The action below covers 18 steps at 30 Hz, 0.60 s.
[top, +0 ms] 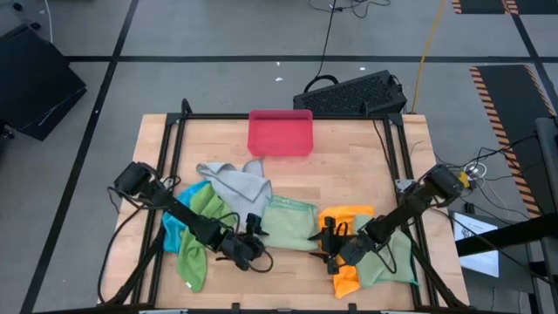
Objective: Fold microfiber towels
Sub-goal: Fold the top light green towel
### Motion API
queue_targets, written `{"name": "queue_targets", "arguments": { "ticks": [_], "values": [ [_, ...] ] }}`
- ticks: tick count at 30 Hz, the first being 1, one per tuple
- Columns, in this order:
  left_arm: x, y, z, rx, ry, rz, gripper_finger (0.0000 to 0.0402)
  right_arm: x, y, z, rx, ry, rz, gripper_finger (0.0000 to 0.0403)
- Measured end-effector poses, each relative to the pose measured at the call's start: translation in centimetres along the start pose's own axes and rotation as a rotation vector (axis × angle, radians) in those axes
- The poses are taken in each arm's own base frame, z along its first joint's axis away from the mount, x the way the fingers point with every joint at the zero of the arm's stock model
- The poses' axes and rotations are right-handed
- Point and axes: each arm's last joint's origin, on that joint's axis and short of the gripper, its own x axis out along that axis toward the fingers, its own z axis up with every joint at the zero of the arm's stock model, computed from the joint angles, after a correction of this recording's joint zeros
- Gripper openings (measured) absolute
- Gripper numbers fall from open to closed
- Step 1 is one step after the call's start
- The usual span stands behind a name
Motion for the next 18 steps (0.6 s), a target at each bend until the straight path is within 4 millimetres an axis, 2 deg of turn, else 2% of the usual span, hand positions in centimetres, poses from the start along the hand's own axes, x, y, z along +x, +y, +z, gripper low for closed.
{"name": "queue_targets", "arguments": {
  "ticks": [3, 6, 9, 12, 15, 18],
  "values": [
    [0.15, 0.3, -0.02, -0.027, 0.003, 0.006, 0.0201, 0.32, 0.02, -0.47, -0.009, 0.008, -0.004, 0.0206],
    [0.33, 0.66, -0.06, -0.035, 0.008, -0.002, 0.0146, 0.61, -0.07, -0.82, -0.007, 0.005, -0.034, 0.0185],
    [0.53, 1.03, -0.13, -0.064, 0.015, -0.016, 0.0087, 0.8, -0.2, -0.92, -0.001, 0.003, -0.045, 0.0144],
    [0.55, 1.03, -0.14, -0.058, 0.015, -0.034, 0.0029, 0.84, -0.22, -0.83, 0.01, -0.004, -0.044, 0.0084],
    [0.52, 0.91, -0.12, -0.057, 0.012, -0.065, 0.0016, 0.69, -0.15, -0.52, 0.007, -0.011, -0.026, 0.0023],
    [-0.08, 0.93, 0.2, -0.074, 0.001, -0.072, 0.0033, 0.35, -0.14, 0.04, 0.018, -0.028, -0.018, 0.0017]
  ]
}}
